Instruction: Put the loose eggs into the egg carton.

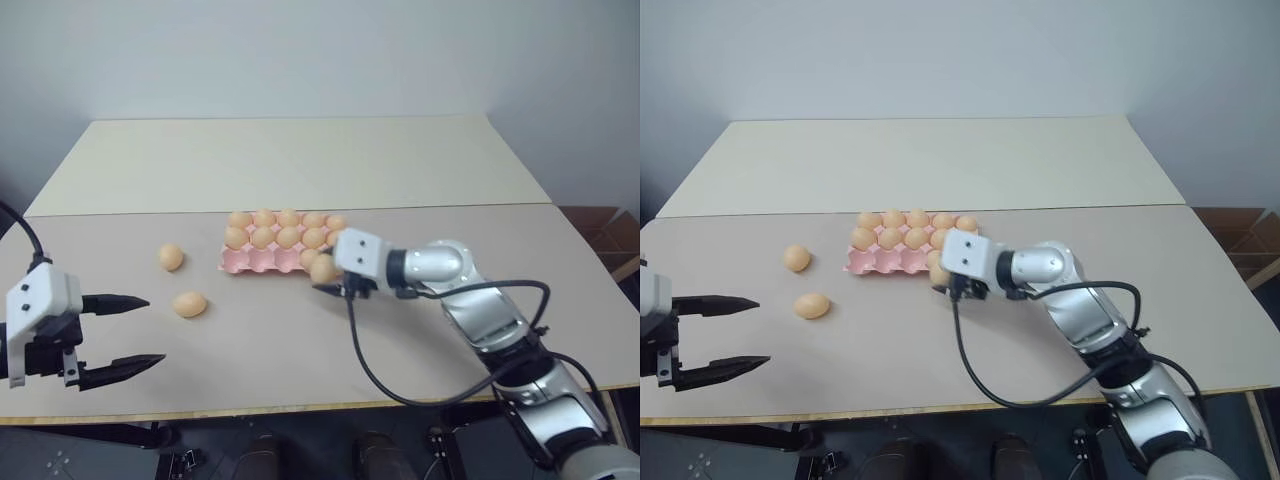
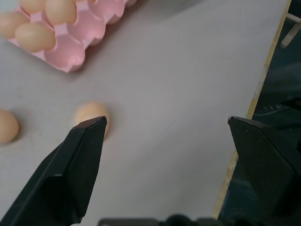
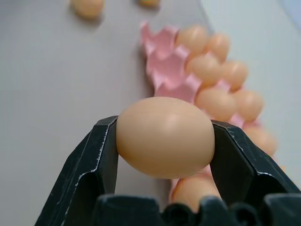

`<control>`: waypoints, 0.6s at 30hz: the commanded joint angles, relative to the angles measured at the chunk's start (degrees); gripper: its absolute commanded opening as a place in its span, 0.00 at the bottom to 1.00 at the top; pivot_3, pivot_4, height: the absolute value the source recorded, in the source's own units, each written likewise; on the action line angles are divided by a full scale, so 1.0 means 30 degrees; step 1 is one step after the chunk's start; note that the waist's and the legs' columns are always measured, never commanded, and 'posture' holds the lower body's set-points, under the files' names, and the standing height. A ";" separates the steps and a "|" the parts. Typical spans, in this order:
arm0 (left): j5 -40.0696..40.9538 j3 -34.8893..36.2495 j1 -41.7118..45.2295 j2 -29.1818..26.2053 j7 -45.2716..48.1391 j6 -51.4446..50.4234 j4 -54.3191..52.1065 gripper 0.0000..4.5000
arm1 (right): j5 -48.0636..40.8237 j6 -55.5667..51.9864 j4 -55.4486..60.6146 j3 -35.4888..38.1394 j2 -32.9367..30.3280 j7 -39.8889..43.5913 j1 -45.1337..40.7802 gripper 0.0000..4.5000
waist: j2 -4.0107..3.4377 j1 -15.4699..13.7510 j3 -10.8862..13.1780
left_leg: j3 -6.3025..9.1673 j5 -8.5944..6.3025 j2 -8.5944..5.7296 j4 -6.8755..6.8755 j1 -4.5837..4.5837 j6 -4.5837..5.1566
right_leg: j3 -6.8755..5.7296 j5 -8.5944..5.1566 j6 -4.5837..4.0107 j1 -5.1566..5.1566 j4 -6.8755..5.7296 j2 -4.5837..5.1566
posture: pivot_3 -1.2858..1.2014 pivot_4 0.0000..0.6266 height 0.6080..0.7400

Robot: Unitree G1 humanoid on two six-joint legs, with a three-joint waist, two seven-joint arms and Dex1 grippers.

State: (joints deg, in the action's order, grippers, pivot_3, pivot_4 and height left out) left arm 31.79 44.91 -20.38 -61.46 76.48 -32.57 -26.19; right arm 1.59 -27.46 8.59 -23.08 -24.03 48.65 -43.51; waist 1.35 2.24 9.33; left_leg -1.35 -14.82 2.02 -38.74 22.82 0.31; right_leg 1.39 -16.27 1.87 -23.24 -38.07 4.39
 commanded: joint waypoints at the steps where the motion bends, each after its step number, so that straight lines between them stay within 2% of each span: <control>1: -0.0112 0.0812 -0.0237 0.0041 0.0193 0.0292 -0.0450 1.00 | 0.1288 0.1770 -0.2403 -0.0378 0.1337 -0.1827 -0.1168 0.59 | 0.0001 -0.0021 -0.0001 | 0.0001 0.0000 -0.0009 0.0000 0.0005 0.0000 | -0.0002 0.0000 0.0000 0.0000 0.0003 0.0010 | 0.52 0.24 1.00; 6: -0.0008 0.1091 -0.0458 0.0256 0.0148 0.0141 -0.0829 1.00 | 0.2721 0.4113 -0.6500 -0.0785 0.3534 -0.4001 -0.2491 0.59 | 0.0000 0.0025 0.0000 | 0.0005 0.0003 -0.0006 0.0005 0.0016 -0.0006 | -0.0015 0.0001 -0.0001 -0.0017 0.0000 0.0013 | 0.52 0.24 1.00; 10: -0.0013 0.1281 -0.0548 0.0486 -0.0053 0.0077 -0.1146 1.00 | 0.3339 0.5474 -0.8501 -0.0831 0.4177 -0.4592 -0.2922 0.59 | -0.0001 0.0095 0.0000 | 0.0007 0.0004 -0.0001 0.0012 0.0014 -0.0009 | -0.0013 0.0002 -0.0004 -0.0017 0.0001 0.0012 | 0.52 0.24 1.00; 14: 0.0108 0.1329 -0.0528 0.0630 -0.0187 -0.0010 -0.1350 1.00 | 0.3593 0.6579 -0.9031 -0.0713 0.4412 -0.4719 -0.3089 0.88 | -0.0002 0.0123 0.0001 | 0.0007 0.0003 0.0001 0.0018 0.0017 -0.0011 | -0.0013 0.0002 -0.0004 -0.0019 0.0003 0.0014 | 0.52 0.24 1.00; 15: 0.0134 0.1311 -0.0519 0.0639 -0.0207 -0.0025 -0.1373 1.00 | 0.3653 0.6667 -0.9148 -0.0701 0.4477 -0.4715 -0.3124 0.98 | -0.0002 0.0129 0.0001 | 0.0006 0.0002 0.0003 0.0019 0.0013 -0.0011 | -0.0012 0.0002 -0.0004 -0.0019 0.0000 0.0014 | 0.52 0.24 1.00; 18: 0.0131 0.1109 -0.0418 0.0591 -0.0325 -0.0014 -0.1372 1.00 | 0.4129 0.7134 -0.9414 -0.0808 0.4651 -0.5076 -0.3247 0.99 | -0.0003 0.0137 0.0001 | 0.0009 0.0003 0.0010 0.0020 0.0008 -0.0012 | -0.0011 0.0004 -0.0007 -0.0019 -0.0008 0.0010 | 0.52 0.24 1.00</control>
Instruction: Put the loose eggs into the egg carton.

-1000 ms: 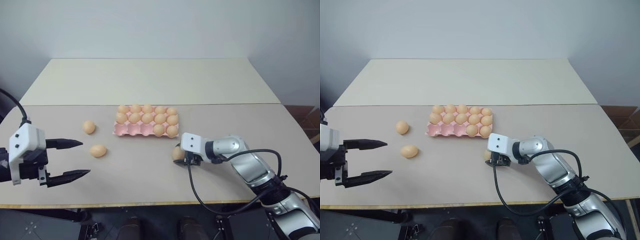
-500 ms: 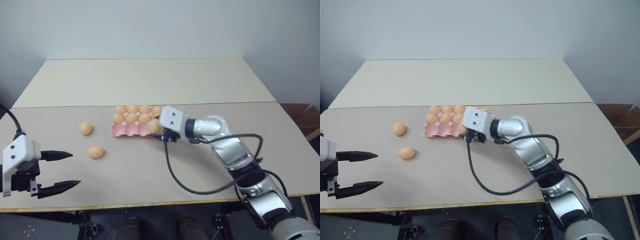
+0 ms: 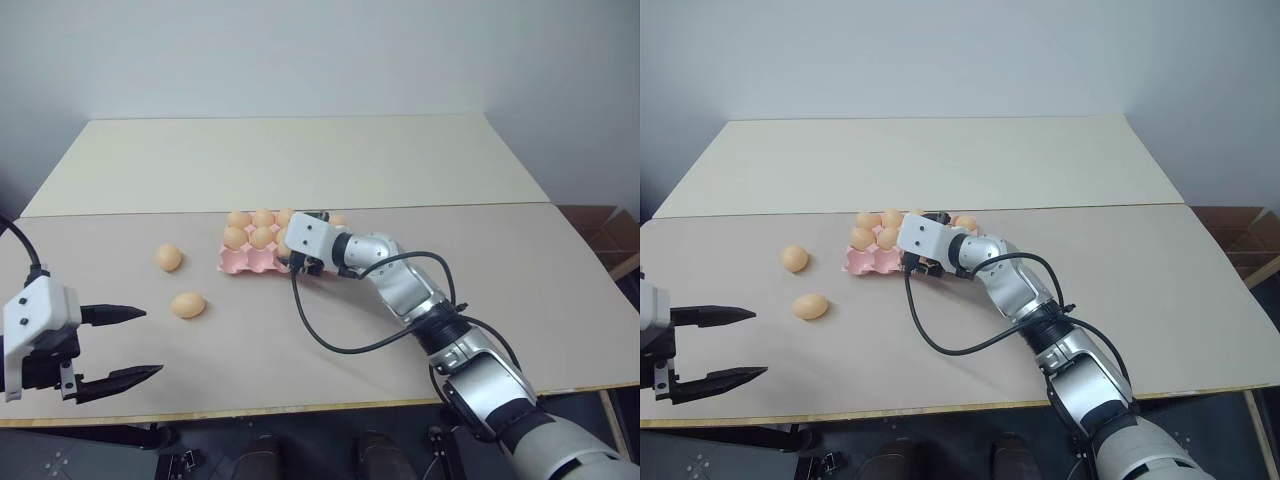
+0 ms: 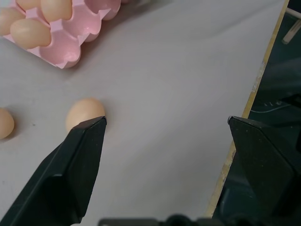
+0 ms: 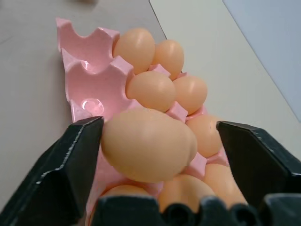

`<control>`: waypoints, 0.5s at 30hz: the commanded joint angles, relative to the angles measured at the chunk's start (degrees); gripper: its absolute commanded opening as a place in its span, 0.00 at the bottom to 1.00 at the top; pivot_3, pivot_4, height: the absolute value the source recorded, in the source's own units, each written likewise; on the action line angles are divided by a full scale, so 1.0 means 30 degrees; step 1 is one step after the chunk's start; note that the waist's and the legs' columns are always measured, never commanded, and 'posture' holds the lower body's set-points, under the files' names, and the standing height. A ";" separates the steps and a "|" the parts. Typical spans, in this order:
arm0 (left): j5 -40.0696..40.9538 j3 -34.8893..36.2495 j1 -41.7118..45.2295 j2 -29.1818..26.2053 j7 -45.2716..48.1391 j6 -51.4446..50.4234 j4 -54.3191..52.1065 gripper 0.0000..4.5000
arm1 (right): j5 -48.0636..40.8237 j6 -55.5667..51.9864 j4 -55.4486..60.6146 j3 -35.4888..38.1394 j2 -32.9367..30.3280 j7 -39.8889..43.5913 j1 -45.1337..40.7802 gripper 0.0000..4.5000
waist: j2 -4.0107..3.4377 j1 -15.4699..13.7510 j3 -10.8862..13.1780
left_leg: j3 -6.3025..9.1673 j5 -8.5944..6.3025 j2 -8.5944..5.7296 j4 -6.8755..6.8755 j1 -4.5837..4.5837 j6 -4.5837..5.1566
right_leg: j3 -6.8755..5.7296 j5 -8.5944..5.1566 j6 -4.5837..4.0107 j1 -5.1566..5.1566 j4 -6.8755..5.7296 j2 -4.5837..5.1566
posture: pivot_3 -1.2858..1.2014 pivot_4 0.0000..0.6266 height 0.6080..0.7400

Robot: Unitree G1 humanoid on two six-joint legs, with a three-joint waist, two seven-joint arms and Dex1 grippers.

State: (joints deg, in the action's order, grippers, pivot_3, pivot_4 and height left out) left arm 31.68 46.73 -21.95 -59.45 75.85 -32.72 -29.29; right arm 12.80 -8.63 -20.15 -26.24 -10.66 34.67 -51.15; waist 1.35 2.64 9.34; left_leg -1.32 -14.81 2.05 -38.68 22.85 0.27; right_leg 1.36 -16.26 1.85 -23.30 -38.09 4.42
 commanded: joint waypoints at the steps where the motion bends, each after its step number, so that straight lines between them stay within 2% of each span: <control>1: 0.0167 0.0448 0.0147 -0.0103 -0.0157 0.0029 -0.0335 1.00 | 0.0441 0.0895 0.0153 0.0290 0.0250 -0.0420 -0.0729 0.99 | 0.0000 0.0003 0.0000 | 0.0001 0.0001 0.0000 0.0001 0.0000 -0.0001 | -0.0001 0.0000 -0.0001 0.0000 -0.0001 0.0000 | 0.52 0.24 1.00; 4: 0.0247 0.0377 0.0331 -0.0177 -0.0206 0.0010 -0.0293 1.00 | -0.0054 0.0531 0.1253 0.0794 0.0234 0.0054 -0.0663 0.99 | 0.0000 0.0003 0.0000 | 0.0001 0.0000 -0.0001 0.0002 0.0002 -0.0002 | -0.0001 0.0001 -0.0001 0.0000 0.0004 0.0002 | 0.52 0.24 1.00; 15: 0.0266 0.0029 0.0825 -0.0292 -0.0186 0.0072 -0.0037 1.00 | -0.0925 -0.1932 0.7580 0.1871 -0.1982 0.2551 0.0943 0.99 | -0.0001 -0.0038 0.0000 | 0.0010 -0.0003 -0.0002 0.0008 0.0003 -0.0007 | -0.0003 0.0001 -0.0002 0.0000 0.0003 0.0006 | 0.52 0.24 1.00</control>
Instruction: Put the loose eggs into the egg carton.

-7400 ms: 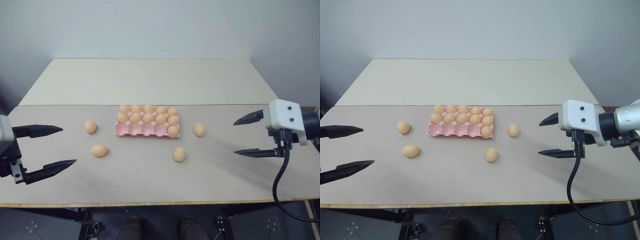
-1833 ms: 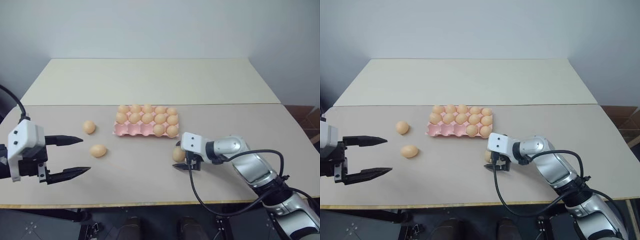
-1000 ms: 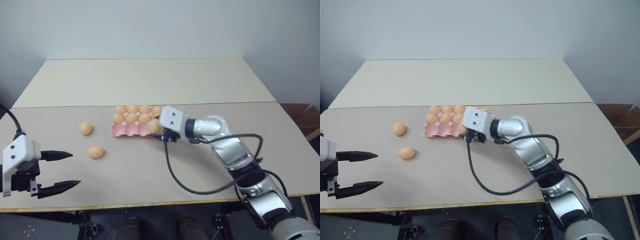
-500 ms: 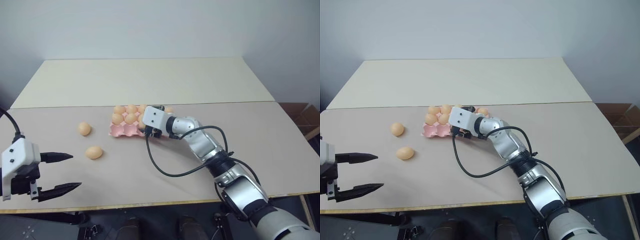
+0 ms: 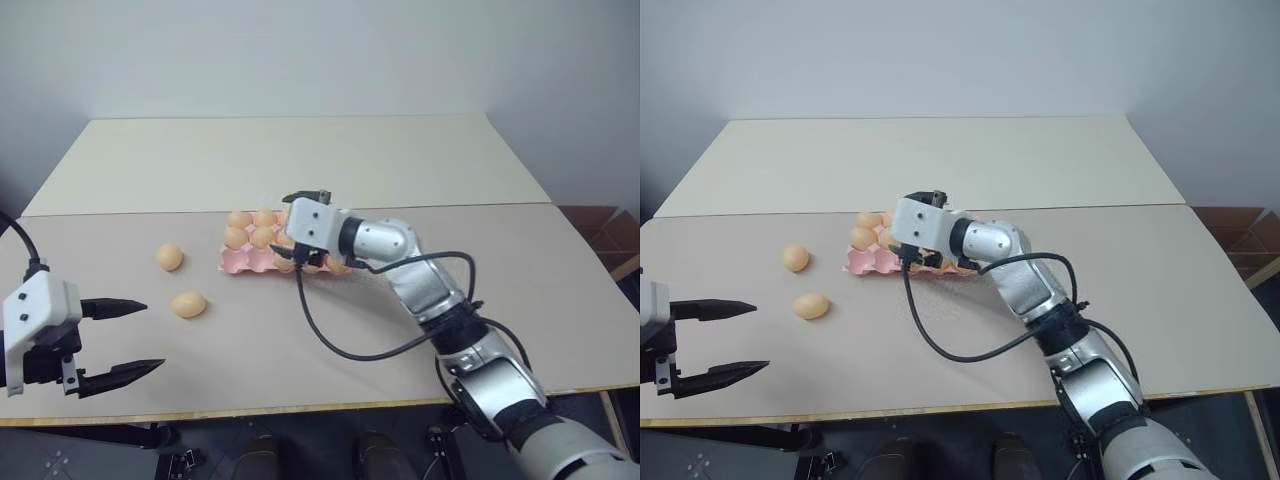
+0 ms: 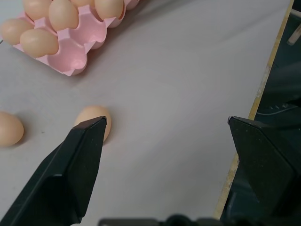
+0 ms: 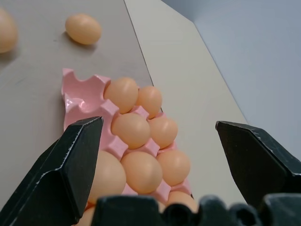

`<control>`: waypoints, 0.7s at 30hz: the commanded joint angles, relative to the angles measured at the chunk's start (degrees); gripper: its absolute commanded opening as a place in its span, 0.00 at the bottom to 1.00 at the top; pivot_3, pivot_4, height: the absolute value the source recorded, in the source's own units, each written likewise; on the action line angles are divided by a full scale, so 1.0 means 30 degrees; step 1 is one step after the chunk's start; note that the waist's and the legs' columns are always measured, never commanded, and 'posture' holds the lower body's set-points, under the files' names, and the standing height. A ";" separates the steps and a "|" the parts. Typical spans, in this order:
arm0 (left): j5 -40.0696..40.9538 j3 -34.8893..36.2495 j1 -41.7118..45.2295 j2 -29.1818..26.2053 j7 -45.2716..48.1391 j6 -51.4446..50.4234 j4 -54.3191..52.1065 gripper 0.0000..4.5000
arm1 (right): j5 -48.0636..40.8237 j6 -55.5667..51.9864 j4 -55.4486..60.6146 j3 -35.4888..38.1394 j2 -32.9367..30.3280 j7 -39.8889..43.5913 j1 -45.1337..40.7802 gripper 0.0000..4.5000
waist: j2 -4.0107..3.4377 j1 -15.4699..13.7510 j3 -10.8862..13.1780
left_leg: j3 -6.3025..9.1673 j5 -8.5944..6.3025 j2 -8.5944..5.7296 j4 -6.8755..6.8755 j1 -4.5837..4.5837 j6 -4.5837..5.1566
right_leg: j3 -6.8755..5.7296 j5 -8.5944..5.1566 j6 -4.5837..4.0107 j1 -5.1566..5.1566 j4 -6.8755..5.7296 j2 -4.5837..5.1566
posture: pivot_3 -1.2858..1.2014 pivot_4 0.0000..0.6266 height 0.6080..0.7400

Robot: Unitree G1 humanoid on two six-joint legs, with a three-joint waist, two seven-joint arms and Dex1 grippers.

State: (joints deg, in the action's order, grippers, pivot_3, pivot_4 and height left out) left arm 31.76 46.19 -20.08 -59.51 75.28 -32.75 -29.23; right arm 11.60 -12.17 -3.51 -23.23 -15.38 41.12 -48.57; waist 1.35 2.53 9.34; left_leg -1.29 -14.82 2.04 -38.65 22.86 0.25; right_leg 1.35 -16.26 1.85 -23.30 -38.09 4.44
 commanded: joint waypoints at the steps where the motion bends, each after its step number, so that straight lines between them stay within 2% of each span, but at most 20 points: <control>1: 0.0235 0.0207 0.0211 -0.0279 0.0032 0.0077 -0.0039 1.00 | -0.0902 -0.1387 0.2916 0.1274 -0.0729 0.0716 0.0273 0.99 | -0.0001 -0.0002 0.0001 | 0.0001 0.0000 0.0000 0.0000 0.0001 0.0000 | 0.0000 0.0000 0.0000 -0.0002 -0.0003 -0.0001 | 0.52 0.24 1.00; 5: 0.0045 0.0321 0.0030 -0.0234 0.0119 0.0135 -0.0003 1.00 | -0.4128 -0.5024 0.6728 0.3515 -0.2676 0.3122 0.1337 0.99 | 0.0001 -0.0076 0.0000 | 0.0002 -0.0001 -0.0003 0.0001 0.0023 0.0001 | -0.0002 0.0000 0.0001 -0.0007 0.0017 0.0005 | 0.52 0.24 1.00; 9: -0.0437 0.0566 -0.0527 -0.0051 0.0134 0.0361 0.0005 1.00 | -0.8182 -0.8105 0.9513 0.6305 -0.6487 0.6449 0.2820 0.99 | 0.0002 -0.0301 0.0003 | 0.0020 -0.0003 -0.0001 0.0000 0.0029 0.0005 | -0.0032 -0.0001 0.0002 0.0018 0.0047 0.0031 | 0.52 0.24 1.00; 13: -0.0722 0.0613 -0.0756 0.0208 -0.0258 0.0511 -0.0074 1.00 | -1.1435 -0.9374 1.0405 0.8671 -0.9919 0.9004 0.4419 0.99 | 0.0000 -0.0383 0.0004 | 0.0015 -0.0003 0.0002 -0.0001 -0.0016 0.0007 | -0.0028 -0.0001 -0.0001 0.0051 0.0044 0.0014 | 0.52 0.24 1.00; 17: -0.1094 0.0464 -0.0921 0.0459 -0.0705 0.0560 -0.0200 1.00 | -1.2496 -0.9270 1.0430 0.9736 -1.2386 1.0044 0.5799 0.99 | -0.0001 -0.0348 0.0005 | 0.0004 -0.0003 0.0012 0.0005 -0.0035 0.0008 | -0.0007 -0.0004 -0.0009 0.0051 0.0036 -0.0008 | 0.52 0.24 1.00; 21: -0.1431 0.0294 -0.1036 0.0646 -0.1211 0.0665 -0.0259 1.00 | -1.2736 -0.8730 1.0584 0.9867 -1.3575 1.0205 0.6814 0.99 | 0.0002 -0.0377 0.0004 | -0.0010 -0.0004 0.0005 0.0004 -0.0035 0.0009 | 0.0005 -0.0004 -0.0007 0.0051 0.0040 -0.0006 | 0.52 0.24 1.00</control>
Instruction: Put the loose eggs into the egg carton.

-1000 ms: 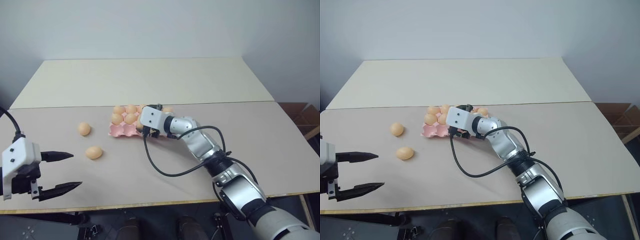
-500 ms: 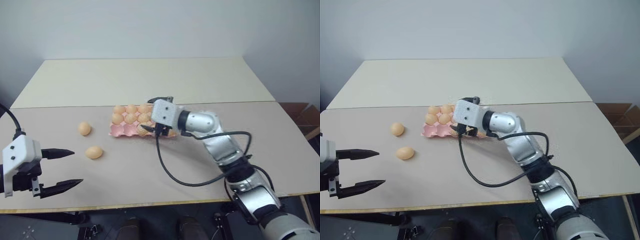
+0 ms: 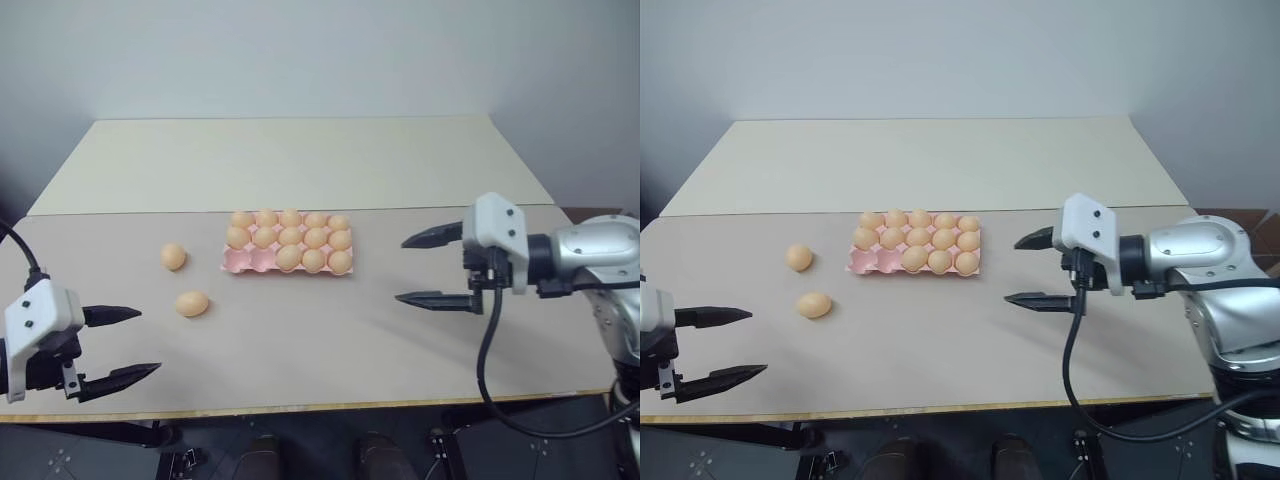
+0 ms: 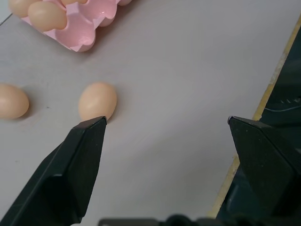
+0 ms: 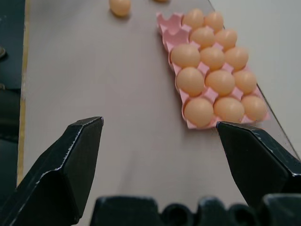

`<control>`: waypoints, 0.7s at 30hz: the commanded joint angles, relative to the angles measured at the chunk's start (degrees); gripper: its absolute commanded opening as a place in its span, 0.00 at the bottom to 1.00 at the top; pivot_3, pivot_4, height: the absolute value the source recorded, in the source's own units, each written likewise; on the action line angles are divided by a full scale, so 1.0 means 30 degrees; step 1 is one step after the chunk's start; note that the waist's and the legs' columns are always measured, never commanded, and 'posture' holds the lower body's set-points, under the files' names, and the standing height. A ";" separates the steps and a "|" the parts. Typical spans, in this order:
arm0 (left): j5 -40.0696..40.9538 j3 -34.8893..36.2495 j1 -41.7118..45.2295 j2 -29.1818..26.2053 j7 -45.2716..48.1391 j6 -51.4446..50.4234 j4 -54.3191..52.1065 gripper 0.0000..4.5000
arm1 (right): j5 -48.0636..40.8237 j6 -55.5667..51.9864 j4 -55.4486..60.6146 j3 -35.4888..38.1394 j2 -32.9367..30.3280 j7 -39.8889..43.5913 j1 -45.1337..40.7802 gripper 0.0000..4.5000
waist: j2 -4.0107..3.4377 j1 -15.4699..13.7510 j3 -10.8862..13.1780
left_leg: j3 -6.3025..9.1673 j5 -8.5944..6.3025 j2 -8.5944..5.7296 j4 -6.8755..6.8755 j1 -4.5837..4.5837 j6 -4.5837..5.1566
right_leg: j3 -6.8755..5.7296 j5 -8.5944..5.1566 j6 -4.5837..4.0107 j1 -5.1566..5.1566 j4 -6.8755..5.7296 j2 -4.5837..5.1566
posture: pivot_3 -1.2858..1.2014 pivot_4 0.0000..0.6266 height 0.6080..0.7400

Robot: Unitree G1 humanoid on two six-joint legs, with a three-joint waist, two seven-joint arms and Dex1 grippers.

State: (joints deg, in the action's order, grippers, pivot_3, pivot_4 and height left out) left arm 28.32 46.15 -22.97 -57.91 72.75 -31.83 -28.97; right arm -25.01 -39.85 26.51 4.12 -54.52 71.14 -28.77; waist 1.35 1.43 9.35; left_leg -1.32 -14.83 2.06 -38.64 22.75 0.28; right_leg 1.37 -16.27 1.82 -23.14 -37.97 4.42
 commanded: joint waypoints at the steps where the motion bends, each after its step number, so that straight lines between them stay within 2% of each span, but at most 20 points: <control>1: -0.0294 0.0293 -0.0094 0.0152 -0.0455 0.0360 -0.0365 1.00 | -0.0624 0.0605 0.0666 0.0790 -0.0744 0.0256 0.0446 0.99 | 0.0000 -0.0040 0.0000 | -0.0001 0.0000 -0.0001 0.0000 0.0002 0.0000 | 0.0001 0.0000 0.0000 -0.0001 0.0000 0.0001 | 0.52 0.24 1.00; 4: -0.0448 0.0073 0.0085 0.0376 -0.1070 0.0483 -0.0373 1.00 | -0.0810 0.0812 0.0891 0.0810 -0.1138 0.0117 0.0972 0.99 | 0.0000 -0.0136 0.0000 | -0.0001 0.0000 -0.0002 -0.0002 0.0006 0.0000 | 0.0001 0.0000 0.0001 -0.0003 0.0001 0.0001 | 0.52 0.24 1.00; 7: -0.1289 -0.1105 0.1178 0.0918 -0.2938 0.1116 0.0080 1.00 | -0.0733 0.0798 0.1047 0.0578 -0.1120 -0.0379 0.1201 0.99 | 0.0000 -0.0204 0.0000 | 0.0000 0.0000 -0.0005 -0.0009 0.0007 0.0000 | 0.0002 0.0000 0.0001 -0.0001 0.0001 0.0004 | 0.52 0.24 1.00; 14: -0.2843 -0.5831 0.5091 0.1382 -0.5235 0.2422 0.3107 1.00 | -0.0641 0.0365 0.1635 -0.0151 -0.0684 -0.1695 0.1103 0.99 | 0.0002 -0.0276 -0.0001 | 0.0007 0.0000 -0.0018 -0.0030 0.0026 0.0000 | -0.0002 0.0003 0.0006 0.0001 0.0001 0.0008 | 0.52 0.24 1.00; 19: -0.3948 -0.9746 0.8873 0.1702 -0.5112 0.3814 0.6601 1.00 | -0.0701 -0.0063 0.2182 -0.0248 -0.0655 -0.2640 0.1284 0.99 | 0.0001 -0.0290 0.0000 | 0.0015 0.0001 -0.0026 -0.0034 0.0049 0.0001 | -0.0015 0.0004 0.0009 -0.0015 -0.0001 0.0006 | 0.52 0.24 1.00; 21: -0.4265 -1.0747 0.9551 0.1591 -0.4611 0.4347 0.7573 1.00 | -0.0757 -0.0301 0.2412 -0.0198 -0.0687 -0.3004 0.1397 0.99 | 0.0001 -0.0275 -0.0001 | 0.0013 0.0000 -0.0028 -0.0035 0.0054 0.0002 | -0.0017 0.0004 0.0009 -0.0014 -0.0001 0.0007 | 0.52 0.24 1.00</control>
State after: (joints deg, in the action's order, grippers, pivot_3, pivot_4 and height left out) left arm 16.43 15.08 4.83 -52.65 57.81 -20.86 -7.67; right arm -26.08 -39.93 31.90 2.51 -56.09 63.10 -24.39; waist 1.36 0.61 9.35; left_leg -1.28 -14.84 1.98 -38.75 22.94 0.29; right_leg 1.32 -16.26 1.85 -23.21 -37.96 4.44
